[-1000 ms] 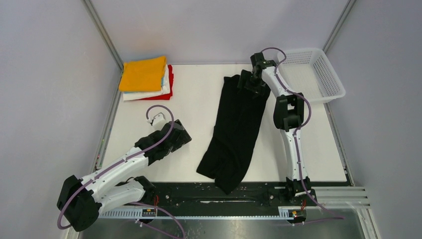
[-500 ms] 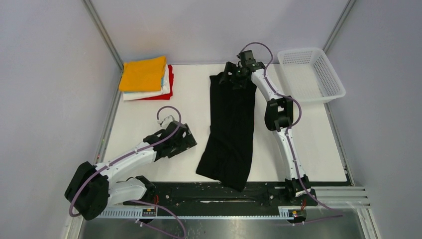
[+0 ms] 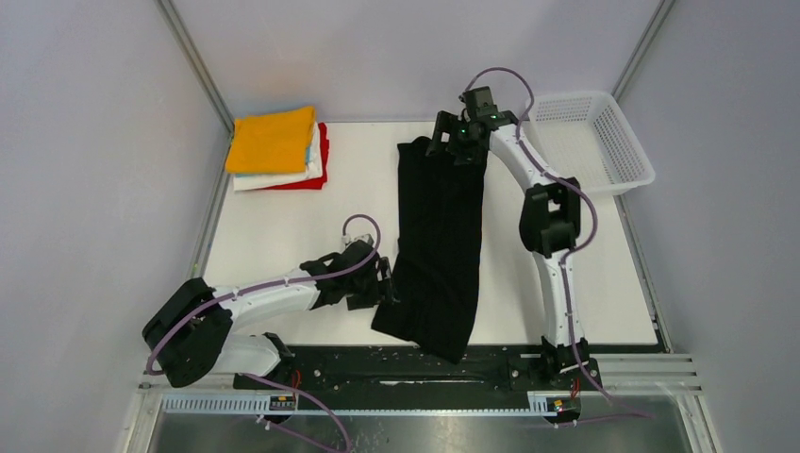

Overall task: Fold and stack the t-shirts
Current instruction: Rotate the tshirt 90 degrees, then grab the bottom of the folded rectangular tshirt with both arms

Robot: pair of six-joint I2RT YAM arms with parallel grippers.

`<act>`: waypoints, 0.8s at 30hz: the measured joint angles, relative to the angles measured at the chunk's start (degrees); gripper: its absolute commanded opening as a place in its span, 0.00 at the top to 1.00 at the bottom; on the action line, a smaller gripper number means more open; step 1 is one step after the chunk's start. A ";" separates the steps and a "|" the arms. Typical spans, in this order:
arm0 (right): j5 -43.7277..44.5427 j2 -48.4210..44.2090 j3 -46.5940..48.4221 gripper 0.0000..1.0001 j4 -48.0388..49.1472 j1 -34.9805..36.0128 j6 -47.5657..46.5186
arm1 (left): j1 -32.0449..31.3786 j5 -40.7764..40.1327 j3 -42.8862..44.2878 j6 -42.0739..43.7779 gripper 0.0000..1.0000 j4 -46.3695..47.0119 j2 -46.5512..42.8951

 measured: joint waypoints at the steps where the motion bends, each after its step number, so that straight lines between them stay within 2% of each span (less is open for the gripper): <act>1: 1.07 -3.80 -3.74 0.01 -0.26 0.00 -0.24 | -1.20 -0.02 -0.13 0.15 0.37 -0.24 0.02; 6: 5.62 -27.80 -27.43 0.01 3.21 0.00 -0.24 | -5.31 -0.20 -0.63 0.15 0.51 -0.44 0.26; 11: 8.90 -46.58 -48.83 0.00 9.14 0.00 1.84 | -9.86 -1.49 -0.63 -0.81 0.54 -1.77 0.46; 18: 10.10 -56.85 -71.06 0.01 10.95 1.31 4.83 | -11.54 -3.17 -1.88 -2.71 0.53 -4.24 -2.16; 24: 10.84 -71.04 -85.59 0.02 10.49 7.89 7.76 | -12.87 -3.69 -3.37 -3.39 0.58 -5.60 -4.66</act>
